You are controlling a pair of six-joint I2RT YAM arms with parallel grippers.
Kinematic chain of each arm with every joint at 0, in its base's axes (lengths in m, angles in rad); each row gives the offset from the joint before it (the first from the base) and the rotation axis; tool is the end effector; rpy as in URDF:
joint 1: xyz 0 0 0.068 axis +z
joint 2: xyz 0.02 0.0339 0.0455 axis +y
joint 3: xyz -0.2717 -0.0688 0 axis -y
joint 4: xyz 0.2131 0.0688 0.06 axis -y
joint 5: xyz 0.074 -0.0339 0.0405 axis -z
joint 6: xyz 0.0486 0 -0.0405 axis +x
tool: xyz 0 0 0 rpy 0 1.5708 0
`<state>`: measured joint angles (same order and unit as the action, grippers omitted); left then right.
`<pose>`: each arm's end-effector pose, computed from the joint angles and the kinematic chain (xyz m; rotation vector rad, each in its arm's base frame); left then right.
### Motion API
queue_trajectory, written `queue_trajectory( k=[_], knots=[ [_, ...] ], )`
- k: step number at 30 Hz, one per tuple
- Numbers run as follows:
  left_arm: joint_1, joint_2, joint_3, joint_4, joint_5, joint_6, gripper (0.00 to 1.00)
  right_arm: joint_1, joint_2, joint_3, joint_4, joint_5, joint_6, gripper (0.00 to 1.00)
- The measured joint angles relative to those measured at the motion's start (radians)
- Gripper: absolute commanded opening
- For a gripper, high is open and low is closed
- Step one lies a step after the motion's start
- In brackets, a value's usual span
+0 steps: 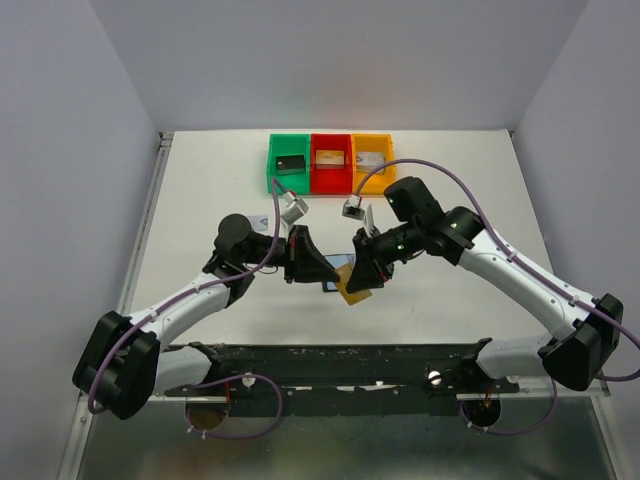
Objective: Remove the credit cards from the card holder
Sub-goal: Place the credit card at the center of the board.
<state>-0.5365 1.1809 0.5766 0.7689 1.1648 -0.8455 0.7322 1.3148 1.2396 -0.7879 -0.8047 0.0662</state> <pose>0.1646 -0.1499 0.3084 0.8959 1.6166 -1.8381 0.1538 0.1853 0.3383 -1.1783 2.2149 1.3276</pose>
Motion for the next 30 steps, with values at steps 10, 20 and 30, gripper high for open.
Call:
queue_trajectory(
  k=[10,20,30],
  knots=[
    [0.039,-0.074,-0.047,-0.053,-0.207,0.013,0.00,-0.007,-0.059,0.000,0.015,0.248,0.108,0.66],
    [0.160,-0.147,-0.181,-0.135,-0.714,-0.097,0.00,-0.039,-0.382,-0.125,0.164,0.656,0.256,0.66],
    [0.187,0.031,-0.134,-0.192,-1.054,-0.190,0.00,-0.039,-0.386,-0.315,0.292,0.664,0.382,0.62]
  ],
)
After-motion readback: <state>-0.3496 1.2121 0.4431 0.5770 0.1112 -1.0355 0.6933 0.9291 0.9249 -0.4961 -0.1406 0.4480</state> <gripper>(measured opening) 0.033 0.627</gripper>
